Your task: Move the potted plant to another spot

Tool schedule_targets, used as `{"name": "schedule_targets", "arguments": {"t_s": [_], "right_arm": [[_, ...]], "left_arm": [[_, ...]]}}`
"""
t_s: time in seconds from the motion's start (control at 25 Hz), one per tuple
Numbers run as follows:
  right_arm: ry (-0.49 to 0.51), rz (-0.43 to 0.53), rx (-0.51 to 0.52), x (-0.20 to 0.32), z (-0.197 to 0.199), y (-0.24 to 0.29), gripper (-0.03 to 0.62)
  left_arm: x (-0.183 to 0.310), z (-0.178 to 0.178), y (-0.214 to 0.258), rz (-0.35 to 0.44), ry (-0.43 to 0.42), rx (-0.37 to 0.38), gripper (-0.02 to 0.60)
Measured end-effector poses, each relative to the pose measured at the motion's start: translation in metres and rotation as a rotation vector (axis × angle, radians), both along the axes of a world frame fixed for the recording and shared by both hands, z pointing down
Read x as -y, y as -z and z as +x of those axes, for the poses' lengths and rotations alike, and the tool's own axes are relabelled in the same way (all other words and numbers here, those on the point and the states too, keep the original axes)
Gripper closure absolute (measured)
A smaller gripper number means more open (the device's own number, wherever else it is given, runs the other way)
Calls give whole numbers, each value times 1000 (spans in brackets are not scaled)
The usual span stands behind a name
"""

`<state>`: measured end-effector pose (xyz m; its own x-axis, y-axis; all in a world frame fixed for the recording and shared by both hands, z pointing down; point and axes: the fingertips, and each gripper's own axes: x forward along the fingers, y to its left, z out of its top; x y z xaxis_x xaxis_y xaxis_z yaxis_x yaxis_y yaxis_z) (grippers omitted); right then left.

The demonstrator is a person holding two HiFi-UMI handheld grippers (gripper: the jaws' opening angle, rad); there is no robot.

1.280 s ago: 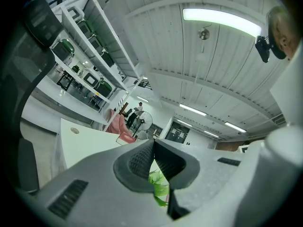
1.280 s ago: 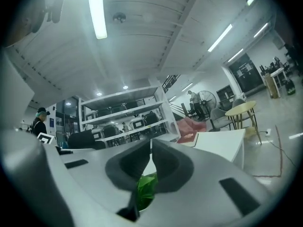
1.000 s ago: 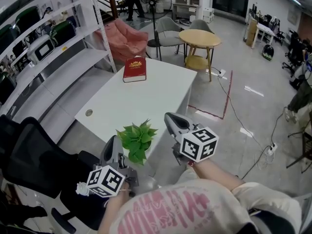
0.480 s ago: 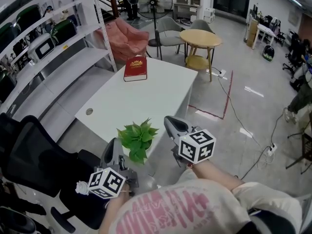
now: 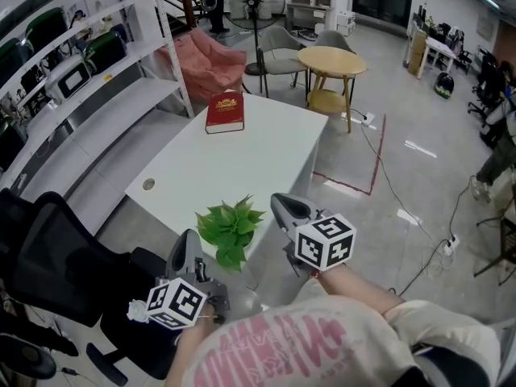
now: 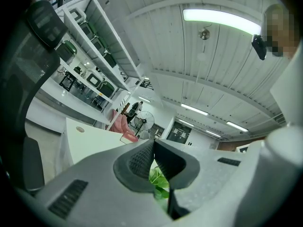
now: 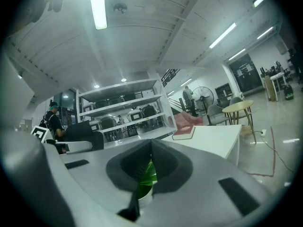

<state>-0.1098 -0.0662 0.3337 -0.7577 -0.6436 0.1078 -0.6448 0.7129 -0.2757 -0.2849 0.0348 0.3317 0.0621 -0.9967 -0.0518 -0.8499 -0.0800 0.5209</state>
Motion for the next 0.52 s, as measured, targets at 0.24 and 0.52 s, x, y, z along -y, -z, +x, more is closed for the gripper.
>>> {"name": "schedule_targets", "arguments": {"t_s": [0.24, 0.52], "right_arm": [[-2, -11, -4, 0, 1, -3, 588], [-9, -18, 0, 2, 0, -9, 588]], "left_arm": [[0, -1, -2, -5, 2, -8, 578], [4, -2, -5, 0, -9, -6, 578]]}}
